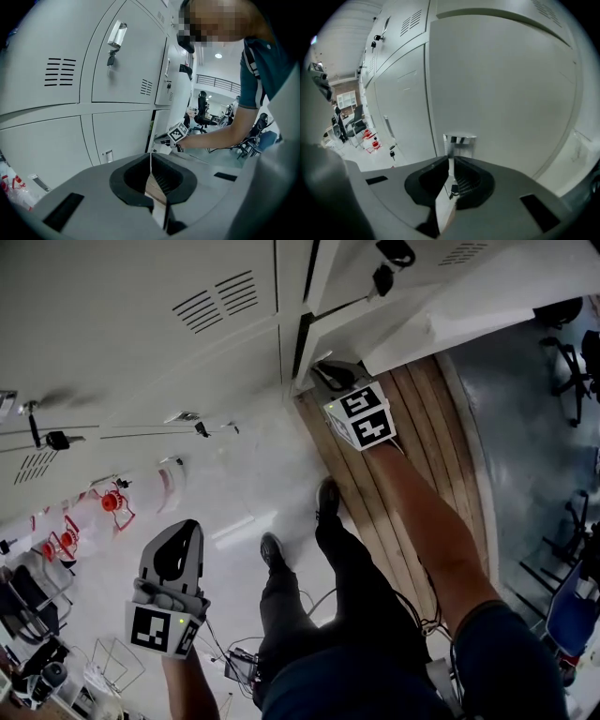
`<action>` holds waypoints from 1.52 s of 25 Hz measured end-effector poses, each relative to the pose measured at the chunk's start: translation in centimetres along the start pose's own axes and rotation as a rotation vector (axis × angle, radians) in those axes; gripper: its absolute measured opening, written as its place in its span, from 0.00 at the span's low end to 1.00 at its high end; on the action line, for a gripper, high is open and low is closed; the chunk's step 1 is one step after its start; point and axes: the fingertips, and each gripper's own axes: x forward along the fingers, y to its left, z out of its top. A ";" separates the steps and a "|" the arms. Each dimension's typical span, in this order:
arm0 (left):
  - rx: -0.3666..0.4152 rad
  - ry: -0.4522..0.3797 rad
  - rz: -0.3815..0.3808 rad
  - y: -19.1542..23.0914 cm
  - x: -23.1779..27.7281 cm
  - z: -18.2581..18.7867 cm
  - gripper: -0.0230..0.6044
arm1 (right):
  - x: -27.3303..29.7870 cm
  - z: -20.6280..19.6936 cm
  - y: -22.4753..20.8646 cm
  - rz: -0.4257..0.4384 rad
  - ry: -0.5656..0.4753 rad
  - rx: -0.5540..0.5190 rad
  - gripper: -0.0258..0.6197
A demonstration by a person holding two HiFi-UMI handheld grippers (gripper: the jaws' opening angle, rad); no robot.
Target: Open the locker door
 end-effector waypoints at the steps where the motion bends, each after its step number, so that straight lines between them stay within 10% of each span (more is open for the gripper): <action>1: 0.006 0.001 -0.006 -0.2 0.1 0.0 0.08 | -0.7 -0.6 -1.2 -0.051 -0.007 0.036 0.10; 5: 0.022 0.016 -0.033 -1.1 0.8 -0.5 0.08 | -4.3 -2.5 -6.7 -0.225 -0.023 0.147 0.10; 9: 0.023 0.037 -0.063 -2.6 1.4 -0.6 0.08 | -3.3 -0.6 -0.4 -0.086 -0.030 0.046 0.11; 12: 0.026 0.017 -0.067 -2.9 1.4 0.4 0.08 | -0.5 -0.7 1.6 -0.089 0.006 0.102 0.38; 17: 0.020 0.020 -0.048 -1.9 0.9 0.1 0.08 | 1.1 -0.6 -0.2 -0.236 -0.007 0.213 0.38; 20: 0.015 0.022 -0.047 -1.6 0.8 -0.1 0.08 | 0.7 -0.7 0.5 -0.241 -0.014 0.188 0.25; 38: 0.097 0.028 -0.165 -4.1 5.6 0.6 0.08 | -11.5 -10.3 -1.7 -0.353 0.008 0.251 0.23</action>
